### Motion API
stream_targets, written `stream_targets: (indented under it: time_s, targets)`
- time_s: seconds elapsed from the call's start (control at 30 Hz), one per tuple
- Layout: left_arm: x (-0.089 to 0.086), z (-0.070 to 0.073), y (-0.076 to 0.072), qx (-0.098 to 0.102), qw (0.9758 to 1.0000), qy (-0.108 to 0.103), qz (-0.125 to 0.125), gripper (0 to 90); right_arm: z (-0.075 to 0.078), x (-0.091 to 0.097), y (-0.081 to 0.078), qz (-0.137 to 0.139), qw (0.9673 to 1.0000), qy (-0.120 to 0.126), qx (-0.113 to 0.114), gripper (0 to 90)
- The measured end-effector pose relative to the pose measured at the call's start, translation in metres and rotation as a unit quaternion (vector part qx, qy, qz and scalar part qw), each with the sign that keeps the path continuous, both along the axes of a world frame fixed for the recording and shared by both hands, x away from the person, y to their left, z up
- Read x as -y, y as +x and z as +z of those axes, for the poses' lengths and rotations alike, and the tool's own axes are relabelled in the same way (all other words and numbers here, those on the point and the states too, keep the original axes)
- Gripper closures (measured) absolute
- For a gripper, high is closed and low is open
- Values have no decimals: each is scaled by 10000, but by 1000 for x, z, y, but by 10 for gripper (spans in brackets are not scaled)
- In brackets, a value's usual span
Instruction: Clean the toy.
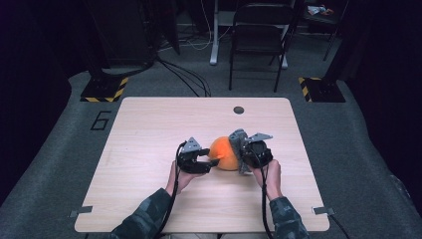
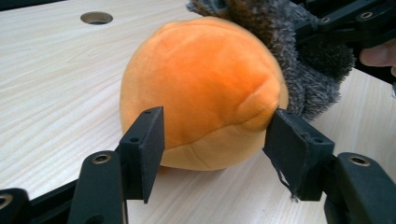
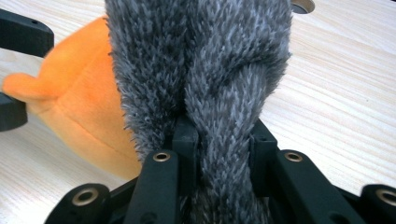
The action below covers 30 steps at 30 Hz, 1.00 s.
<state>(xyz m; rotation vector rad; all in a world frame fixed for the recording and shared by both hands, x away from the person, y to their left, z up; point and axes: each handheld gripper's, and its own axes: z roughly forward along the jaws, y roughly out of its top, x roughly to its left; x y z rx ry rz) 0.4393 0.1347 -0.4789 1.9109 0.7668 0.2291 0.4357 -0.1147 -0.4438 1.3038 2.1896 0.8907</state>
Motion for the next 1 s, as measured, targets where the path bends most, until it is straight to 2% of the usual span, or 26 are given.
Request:
stream_targets:
  time_s: [0.07,0.2,0.3,0.4,0.47,0.67,0.73,0.77,0.83,0.9,1.0]
  targets:
    - [-1,0,1,3,10000,-43,-55,364,-1,1,1,-40,10000,-22,-17,709]
    - [0,0,1,90,9996,44,-272,358,-3,4,2,-101,9999,-40,-41,709]
    - [-3,-1,1,75,9993,79,-357,353,-4,7,3,-137,9999,-29,-20,709]
    - [-2,-4,2,149,9990,249,-337,349,-5,10,3,-180,9998,-2,-55,709]
    - [-2,-7,3,121,9990,300,-303,348,-5,10,3,-210,9997,0,-83,710]
    - [-6,-17,11,-59,9994,325,-69,350,-6,11,4,-208,9998,-10,-46,709]
    - [-7,-19,14,-14,9994,345,-24,350,-6,11,4,-183,9998,-35,-60,710]
    - [-6,-21,16,-34,9994,323,-71,350,-6,11,4,-206,9997,-12,-87,710]
    - [-2,-23,17,-13,9989,445,-141,349,-6,11,4,-223,9997,-24,-108,711]
    - [2,-26,18,11,9990,419,-174,348,-7,12,4,-222,9997,-21,-103,711]
    - [2,-27,18,77,9993,326,-188,409,-8,13,5,-204,9998,-39,-77,713]
